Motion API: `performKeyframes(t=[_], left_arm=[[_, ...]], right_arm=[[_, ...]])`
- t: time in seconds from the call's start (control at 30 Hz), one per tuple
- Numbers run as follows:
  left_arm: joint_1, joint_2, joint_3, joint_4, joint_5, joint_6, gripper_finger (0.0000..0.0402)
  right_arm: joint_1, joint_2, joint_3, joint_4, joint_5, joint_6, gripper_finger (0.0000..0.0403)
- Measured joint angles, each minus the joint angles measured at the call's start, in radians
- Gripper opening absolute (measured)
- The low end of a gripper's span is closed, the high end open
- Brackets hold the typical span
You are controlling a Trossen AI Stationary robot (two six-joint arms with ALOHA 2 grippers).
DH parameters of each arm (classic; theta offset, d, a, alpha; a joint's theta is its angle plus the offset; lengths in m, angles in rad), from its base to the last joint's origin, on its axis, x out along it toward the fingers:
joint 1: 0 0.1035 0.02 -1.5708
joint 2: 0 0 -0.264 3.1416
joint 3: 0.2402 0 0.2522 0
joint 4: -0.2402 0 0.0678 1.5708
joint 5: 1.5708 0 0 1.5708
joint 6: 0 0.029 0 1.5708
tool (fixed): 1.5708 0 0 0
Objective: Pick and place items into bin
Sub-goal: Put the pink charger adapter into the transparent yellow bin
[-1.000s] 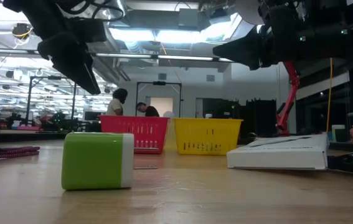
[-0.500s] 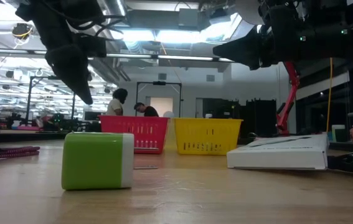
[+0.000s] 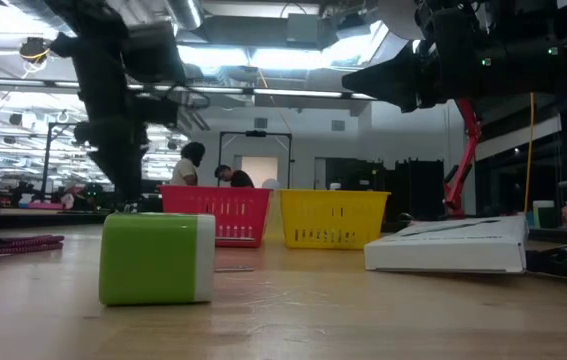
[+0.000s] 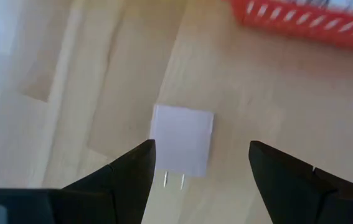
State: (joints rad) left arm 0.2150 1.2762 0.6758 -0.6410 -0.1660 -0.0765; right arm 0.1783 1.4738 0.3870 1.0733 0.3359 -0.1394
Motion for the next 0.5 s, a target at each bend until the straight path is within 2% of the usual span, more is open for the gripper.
performKeyframes(t=[0.17, 0.5], left_arm=[[0.015, 0.08, 0.0, 0.003, -0.033, 0.041, 0.0253], [0.031, 0.169, 0.0, 0.048, -0.015, 0.09, 0.0253]], right_arm=[[0.0, 0.0, 0.0, 0.0, 0.0, 0.0, 0.0003], [0.0, 0.0, 0.0, -0.001, 0.002, -0.004, 0.0003]])
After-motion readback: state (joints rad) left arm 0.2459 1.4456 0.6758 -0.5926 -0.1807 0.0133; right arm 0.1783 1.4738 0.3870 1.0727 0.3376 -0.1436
